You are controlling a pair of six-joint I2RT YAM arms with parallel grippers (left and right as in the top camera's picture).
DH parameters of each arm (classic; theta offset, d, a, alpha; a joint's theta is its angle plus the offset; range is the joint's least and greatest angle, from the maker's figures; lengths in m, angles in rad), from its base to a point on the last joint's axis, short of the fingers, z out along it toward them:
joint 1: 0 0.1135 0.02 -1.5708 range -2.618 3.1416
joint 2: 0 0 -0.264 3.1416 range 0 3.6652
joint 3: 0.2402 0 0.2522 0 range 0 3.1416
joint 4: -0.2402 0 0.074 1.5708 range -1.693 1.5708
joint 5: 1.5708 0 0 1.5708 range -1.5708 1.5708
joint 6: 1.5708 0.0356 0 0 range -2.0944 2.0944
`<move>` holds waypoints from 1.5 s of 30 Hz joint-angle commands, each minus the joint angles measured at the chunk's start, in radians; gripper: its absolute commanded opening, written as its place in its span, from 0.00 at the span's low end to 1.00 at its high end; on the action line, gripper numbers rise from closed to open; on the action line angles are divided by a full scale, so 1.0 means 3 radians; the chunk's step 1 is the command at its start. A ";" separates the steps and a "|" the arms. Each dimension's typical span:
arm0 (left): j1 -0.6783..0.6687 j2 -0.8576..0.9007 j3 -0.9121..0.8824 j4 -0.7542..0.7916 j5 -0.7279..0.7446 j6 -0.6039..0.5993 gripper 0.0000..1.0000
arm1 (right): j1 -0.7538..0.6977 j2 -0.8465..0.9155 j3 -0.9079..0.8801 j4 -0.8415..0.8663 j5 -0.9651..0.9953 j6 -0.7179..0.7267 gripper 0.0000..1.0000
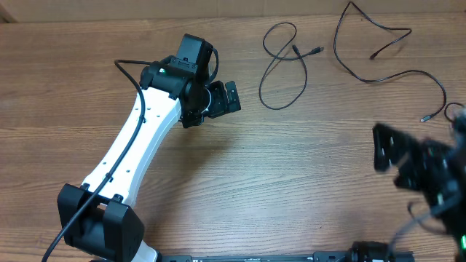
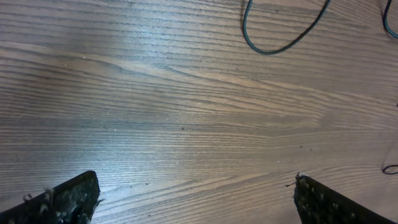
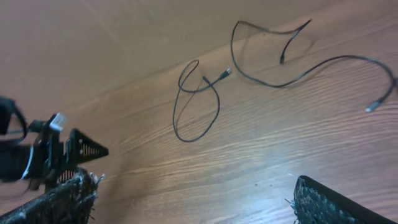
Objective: Untangle cables
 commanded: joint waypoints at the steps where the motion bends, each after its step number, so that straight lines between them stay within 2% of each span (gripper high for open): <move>1: 0.0005 -0.0047 0.0046 -0.0005 -0.0019 0.0075 0.99 | 0.0001 -0.0312 -0.0137 -0.0050 0.0107 -0.0061 1.00; 5: 0.0005 -0.0047 0.0046 -0.0005 -0.0019 0.0074 1.00 | 0.0003 -0.0744 -0.0598 0.0081 0.0106 -0.0051 1.00; 8: 0.0005 -0.0047 0.0046 -0.0005 -0.0019 0.0074 1.00 | 0.0003 -0.1096 -0.1119 0.0483 0.0011 -0.0006 1.00; 12: 0.0005 -0.0047 0.0046 -0.0005 -0.0019 0.0074 0.99 | 0.0003 -0.1513 -0.2055 0.1509 -0.0412 0.0201 1.00; 17: 0.0005 -0.0047 0.0046 -0.0005 -0.0019 0.0074 0.99 | 0.0003 -0.1497 -0.3051 0.2837 -0.0697 0.0420 1.00; 20: 0.0005 -0.0047 0.0046 -0.0005 -0.0019 0.0074 0.99 | 0.0003 -0.1411 -0.3525 0.3557 -0.0573 0.0417 1.00; 22: 0.0005 -0.0047 0.0046 -0.0005 -0.0019 0.0074 1.00 | 0.0001 -0.1344 -0.3723 0.3741 -0.0343 0.0417 1.00; 29: 0.0005 -0.0047 0.0046 -0.0005 -0.0019 0.0074 1.00 | 0.0003 -0.1026 -0.3962 0.3677 -0.0120 0.0417 1.00; 45: 0.0005 -0.0047 0.0046 -0.0005 -0.0019 0.0074 1.00 | 0.0003 -0.0524 -0.3962 0.2782 -0.0118 0.0417 1.00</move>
